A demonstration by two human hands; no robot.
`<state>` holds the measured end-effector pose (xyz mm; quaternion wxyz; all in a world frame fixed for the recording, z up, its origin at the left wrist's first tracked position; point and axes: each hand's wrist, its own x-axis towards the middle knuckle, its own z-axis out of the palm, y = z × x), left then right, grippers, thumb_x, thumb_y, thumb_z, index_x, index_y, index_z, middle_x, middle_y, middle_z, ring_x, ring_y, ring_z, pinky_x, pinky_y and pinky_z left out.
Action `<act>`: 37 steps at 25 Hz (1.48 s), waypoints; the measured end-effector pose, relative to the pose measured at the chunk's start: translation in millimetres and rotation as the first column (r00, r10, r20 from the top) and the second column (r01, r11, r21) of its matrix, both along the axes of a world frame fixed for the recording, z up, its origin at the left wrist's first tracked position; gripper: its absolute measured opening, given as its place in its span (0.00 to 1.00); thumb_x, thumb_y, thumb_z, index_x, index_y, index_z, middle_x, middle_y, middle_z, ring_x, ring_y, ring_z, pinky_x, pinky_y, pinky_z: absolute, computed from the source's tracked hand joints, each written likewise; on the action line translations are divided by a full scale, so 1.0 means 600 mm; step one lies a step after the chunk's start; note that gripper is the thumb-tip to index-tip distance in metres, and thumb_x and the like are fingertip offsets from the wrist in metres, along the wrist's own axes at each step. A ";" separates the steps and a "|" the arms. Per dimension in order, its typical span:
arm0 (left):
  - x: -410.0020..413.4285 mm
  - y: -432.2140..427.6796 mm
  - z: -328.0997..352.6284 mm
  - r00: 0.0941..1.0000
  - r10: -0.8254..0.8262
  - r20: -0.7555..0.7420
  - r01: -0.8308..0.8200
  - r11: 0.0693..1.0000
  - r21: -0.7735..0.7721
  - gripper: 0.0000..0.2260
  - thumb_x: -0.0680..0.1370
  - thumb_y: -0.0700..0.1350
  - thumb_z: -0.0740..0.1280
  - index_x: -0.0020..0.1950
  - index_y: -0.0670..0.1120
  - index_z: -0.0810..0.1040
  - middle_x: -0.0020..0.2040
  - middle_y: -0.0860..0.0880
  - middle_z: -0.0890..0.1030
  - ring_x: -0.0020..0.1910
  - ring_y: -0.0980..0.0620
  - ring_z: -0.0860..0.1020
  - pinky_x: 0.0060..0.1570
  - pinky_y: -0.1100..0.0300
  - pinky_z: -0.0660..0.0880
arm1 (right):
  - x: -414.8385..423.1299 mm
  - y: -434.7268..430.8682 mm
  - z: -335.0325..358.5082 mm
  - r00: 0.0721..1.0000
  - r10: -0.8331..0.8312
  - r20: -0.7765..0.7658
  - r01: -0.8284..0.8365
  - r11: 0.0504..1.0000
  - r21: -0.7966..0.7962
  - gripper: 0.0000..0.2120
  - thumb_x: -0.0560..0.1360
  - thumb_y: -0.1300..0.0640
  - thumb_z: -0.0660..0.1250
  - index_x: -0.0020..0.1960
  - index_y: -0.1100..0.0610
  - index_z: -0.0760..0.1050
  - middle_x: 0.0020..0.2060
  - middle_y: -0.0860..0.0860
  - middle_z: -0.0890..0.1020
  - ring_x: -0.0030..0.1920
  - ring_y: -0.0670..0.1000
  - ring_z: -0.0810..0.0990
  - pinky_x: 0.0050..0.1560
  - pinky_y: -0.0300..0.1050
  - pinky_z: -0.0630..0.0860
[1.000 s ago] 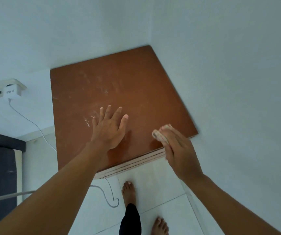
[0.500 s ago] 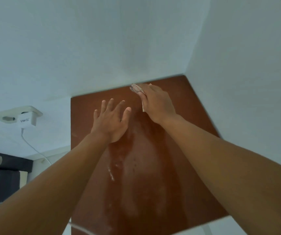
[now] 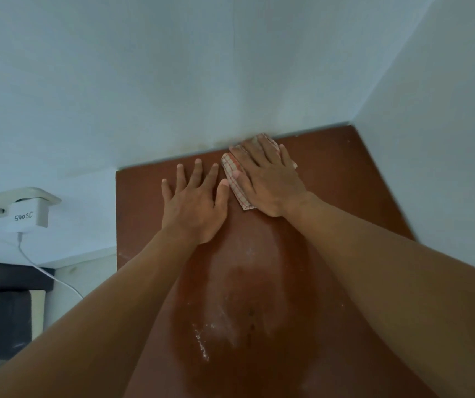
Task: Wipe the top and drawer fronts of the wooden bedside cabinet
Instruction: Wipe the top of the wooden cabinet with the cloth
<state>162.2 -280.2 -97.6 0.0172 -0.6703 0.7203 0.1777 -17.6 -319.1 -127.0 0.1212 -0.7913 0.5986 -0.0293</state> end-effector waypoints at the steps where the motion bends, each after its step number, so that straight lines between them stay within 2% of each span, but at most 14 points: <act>1: -0.001 0.001 0.002 1.000 0.005 0.005 -0.006 1.000 0.005 0.28 0.83 0.62 0.41 0.83 0.57 0.51 0.84 0.50 0.49 0.82 0.42 0.43 0.77 0.36 0.41 | 0.001 0.004 0.001 1.000 -0.007 0.006 0.007 1.000 -0.002 0.28 0.85 0.40 0.45 0.84 0.45 0.49 0.84 0.48 0.51 0.84 0.55 0.43 0.81 0.63 0.43; 8: -0.015 0.016 0.027 0.997 -0.011 0.079 0.002 0.993 0.117 0.30 0.82 0.63 0.40 0.83 0.55 0.51 0.84 0.50 0.48 0.82 0.41 0.42 0.77 0.36 0.41 | -0.004 0.108 -0.002 0.999 -0.031 0.029 0.032 0.999 -0.039 0.31 0.84 0.37 0.44 0.84 0.47 0.52 0.84 0.48 0.53 0.84 0.54 0.47 0.81 0.63 0.47; 11: -0.019 0.074 0.036 0.998 -0.032 0.049 0.026 0.991 0.133 0.30 0.82 0.63 0.40 0.83 0.55 0.53 0.84 0.50 0.49 0.82 0.42 0.42 0.77 0.36 0.41 | -0.010 0.181 0.001 0.999 -0.040 0.023 0.040 0.999 -0.025 0.31 0.83 0.37 0.42 0.84 0.47 0.51 0.84 0.48 0.52 0.84 0.53 0.45 0.81 0.63 0.47; 17: -0.033 0.229 0.039 0.999 -0.027 -0.024 0.030 0.990 0.135 0.30 0.82 0.65 0.41 0.83 0.56 0.53 0.84 0.50 0.48 0.82 0.43 0.40 0.77 0.38 0.41 | -0.037 0.367 0.001 0.999 -0.020 0.046 0.020 1.000 -0.005 0.32 0.83 0.35 0.46 0.84 0.47 0.51 0.84 0.47 0.51 0.84 0.51 0.43 0.82 0.63 0.46; 23: -0.041 0.381 0.050 0.995 0.017 -0.099 -0.007 0.995 0.097 0.29 0.83 0.63 0.42 0.83 0.57 0.55 0.84 0.50 0.51 0.82 0.44 0.42 0.78 0.39 0.42 | -0.072 0.561 -0.012 0.999 -0.030 0.033 0.033 0.993 -0.109 0.29 0.84 0.39 0.53 0.82 0.47 0.60 0.82 0.48 0.61 0.83 0.53 0.55 0.80 0.64 0.57; 27: -0.035 0.459 0.054 0.992 0.030 -0.119 -0.022 0.998 0.064 0.28 0.83 0.63 0.43 0.82 0.57 0.55 0.84 0.50 0.52 0.82 0.44 0.42 0.78 0.38 0.42 | -0.097 0.671 -0.031 0.996 0.008 0.091 0.010 0.980 -0.196 0.24 0.85 0.44 0.52 0.80 0.48 0.65 0.80 0.47 0.67 0.81 0.52 0.61 0.77 0.60 0.64; 31: -0.030 0.516 0.061 0.993 0.020 -0.117 -0.015 0.999 0.047 0.30 0.82 0.65 0.40 0.83 0.57 0.55 0.84 0.50 0.51 0.82 0.44 0.42 0.78 0.37 0.42 | -0.110 0.771 -0.042 0.983 -0.010 0.185 0.064 0.956 -0.287 0.21 0.86 0.52 0.53 0.76 0.54 0.71 0.75 0.50 0.74 0.79 0.53 0.67 0.73 0.58 0.71; 34: -0.023 0.542 0.061 0.991 0.023 -0.129 -0.018 0.999 0.040 0.33 0.79 0.66 0.39 0.82 0.57 0.56 0.84 0.50 0.52 0.82 0.45 0.43 0.78 0.38 0.42 | -0.121 0.857 -0.041 0.976 0.036 0.216 0.036 0.947 -0.319 0.20 0.88 0.52 0.48 0.72 0.57 0.71 0.67 0.55 0.81 0.74 0.53 0.71 0.63 0.54 0.81; 35: -0.019 0.547 0.060 0.992 0.021 -0.125 -0.018 0.999 0.031 0.33 0.79 0.66 0.39 0.82 0.57 0.56 0.84 0.50 0.52 0.82 0.45 0.43 0.78 0.38 0.42 | -0.125 0.880 -0.038 0.972 0.041 0.230 0.035 0.947 -0.319 0.20 0.88 0.52 0.46 0.71 0.58 0.70 0.65 0.55 0.82 0.72 0.52 0.71 0.62 0.52 0.81; 37: -0.012 0.545 0.062 0.994 0.015 -0.111 -0.014 1.000 0.009 0.32 0.80 0.66 0.40 0.82 0.57 0.57 0.84 0.50 0.53 0.83 0.44 0.44 0.78 0.37 0.44 | -0.132 0.897 -0.025 0.949 -0.008 0.315 0.103 0.953 -0.286 0.18 0.87 0.54 0.50 0.71 0.57 0.70 0.66 0.52 0.79 0.72 0.50 0.71 0.71 0.42 0.72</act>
